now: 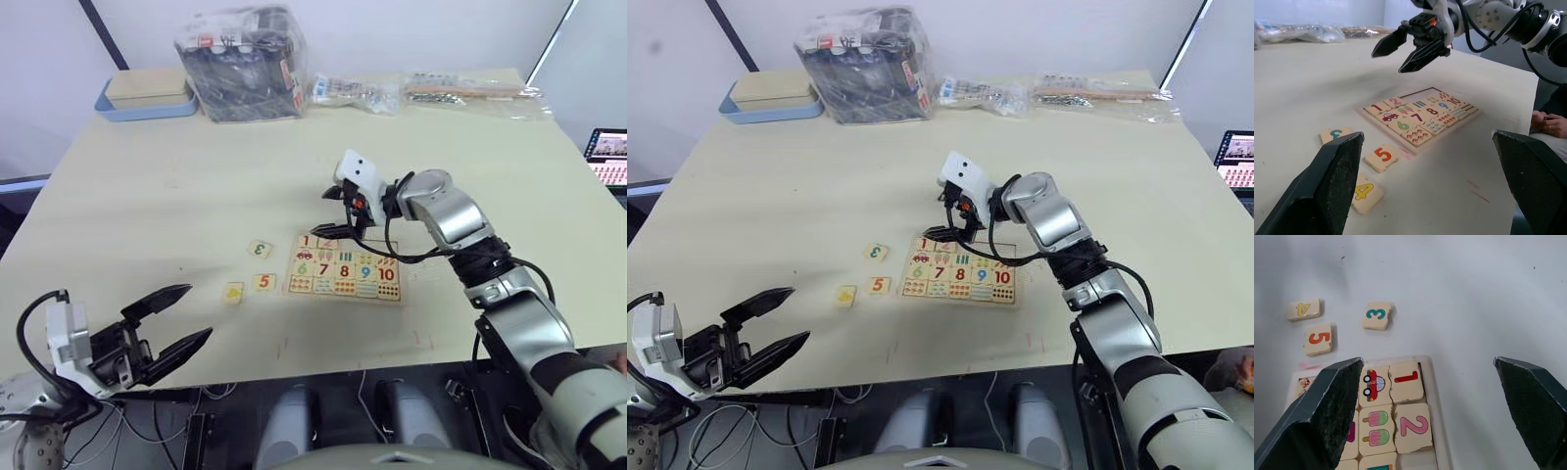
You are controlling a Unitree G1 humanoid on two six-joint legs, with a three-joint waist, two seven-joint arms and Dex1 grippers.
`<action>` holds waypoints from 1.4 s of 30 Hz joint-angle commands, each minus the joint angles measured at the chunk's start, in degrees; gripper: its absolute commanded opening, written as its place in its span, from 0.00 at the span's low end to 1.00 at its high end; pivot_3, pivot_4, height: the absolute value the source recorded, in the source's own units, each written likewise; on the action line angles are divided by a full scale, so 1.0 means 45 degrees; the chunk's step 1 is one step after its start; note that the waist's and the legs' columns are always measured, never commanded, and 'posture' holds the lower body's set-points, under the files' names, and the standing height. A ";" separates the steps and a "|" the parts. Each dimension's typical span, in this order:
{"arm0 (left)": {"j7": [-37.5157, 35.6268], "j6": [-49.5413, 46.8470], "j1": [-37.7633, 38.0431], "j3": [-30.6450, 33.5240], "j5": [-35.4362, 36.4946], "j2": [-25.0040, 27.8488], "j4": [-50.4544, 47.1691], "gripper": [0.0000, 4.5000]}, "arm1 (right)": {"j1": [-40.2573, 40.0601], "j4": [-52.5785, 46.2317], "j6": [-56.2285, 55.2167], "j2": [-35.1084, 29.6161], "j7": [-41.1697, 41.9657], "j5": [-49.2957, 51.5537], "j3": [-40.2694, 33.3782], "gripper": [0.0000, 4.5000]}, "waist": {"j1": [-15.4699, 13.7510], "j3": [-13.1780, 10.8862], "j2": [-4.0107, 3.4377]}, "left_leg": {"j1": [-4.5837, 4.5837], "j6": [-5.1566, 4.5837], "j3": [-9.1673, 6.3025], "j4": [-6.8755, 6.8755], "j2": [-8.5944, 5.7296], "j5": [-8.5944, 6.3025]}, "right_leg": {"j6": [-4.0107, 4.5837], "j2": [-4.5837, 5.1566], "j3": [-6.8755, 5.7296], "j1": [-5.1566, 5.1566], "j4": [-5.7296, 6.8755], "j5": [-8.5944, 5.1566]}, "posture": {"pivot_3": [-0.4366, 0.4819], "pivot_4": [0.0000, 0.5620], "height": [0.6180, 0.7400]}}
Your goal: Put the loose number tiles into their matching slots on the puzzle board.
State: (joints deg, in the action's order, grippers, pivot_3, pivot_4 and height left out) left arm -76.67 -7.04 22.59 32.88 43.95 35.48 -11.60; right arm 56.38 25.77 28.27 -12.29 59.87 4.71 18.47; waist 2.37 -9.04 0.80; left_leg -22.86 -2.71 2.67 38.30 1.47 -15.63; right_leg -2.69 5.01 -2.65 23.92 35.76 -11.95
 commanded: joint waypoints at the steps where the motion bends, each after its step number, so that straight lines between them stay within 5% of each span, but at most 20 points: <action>1: 0.0004 0.0015 -0.0051 -0.0013 0.0081 0.0107 -0.0019 1.00 | 0.0394 0.0663 -0.0974 0.0090 0.0086 0.0049 -0.0307 0.94 | -0.0002 0.0000 0.0000 | 0.0000 0.0000 0.0003 0.0000 0.0000 0.0000 | 0.0001 0.0000 0.0004 0.0000 -0.0001 0.0000 | 0.48 0.27 1.00; 4: 0.0008 -0.0006 -0.0105 0.0009 0.0083 0.0154 -0.0013 1.00 | 0.0499 0.1383 -0.1499 0.0116 0.0099 -0.0063 -0.0289 0.73 | -0.0016 0.0001 0.0002 | -0.0001 0.0000 0.0007 0.0001 0.0000 0.0000 | 0.0002 0.0001 0.0008 0.0000 -0.0001 -0.0001 | 0.48 0.27 1.00; 11: -0.0013 -0.0041 -0.0173 0.0041 0.0078 0.0212 0.0005 1.00 | 0.0586 0.2387 -0.2201 0.0060 0.0465 -0.0396 -0.0126 0.01 | -0.0005 0.0001 0.0001 | 0.0001 0.0001 0.0007 0.0001 0.0000 0.0001 | 0.0002 0.0001 0.0009 0.0000 0.0000 -0.0001 | 0.48 0.27 1.00; 42: 0.0014 -0.0028 -0.0152 0.0051 0.0083 0.0227 -0.0050 1.00 | 0.0461 0.4081 -0.3443 0.0270 0.0593 -0.1603 0.0015 0.01 | -0.0005 0.0000 0.0001 | 0.0001 0.0010 0.0009 0.0001 0.0002 0.0006 | 0.0004 0.0002 0.0014 0.0000 0.0001 -0.0002 | 0.48 0.27 1.00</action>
State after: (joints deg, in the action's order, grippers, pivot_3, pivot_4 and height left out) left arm -76.48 -7.21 21.57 32.84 43.95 35.89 -11.06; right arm 57.37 45.13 13.48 -11.27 62.20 -2.85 19.19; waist 2.35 -9.04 0.81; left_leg -22.86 -2.66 2.71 38.31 1.47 -15.60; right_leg -2.67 5.02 -2.59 23.92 35.77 -11.95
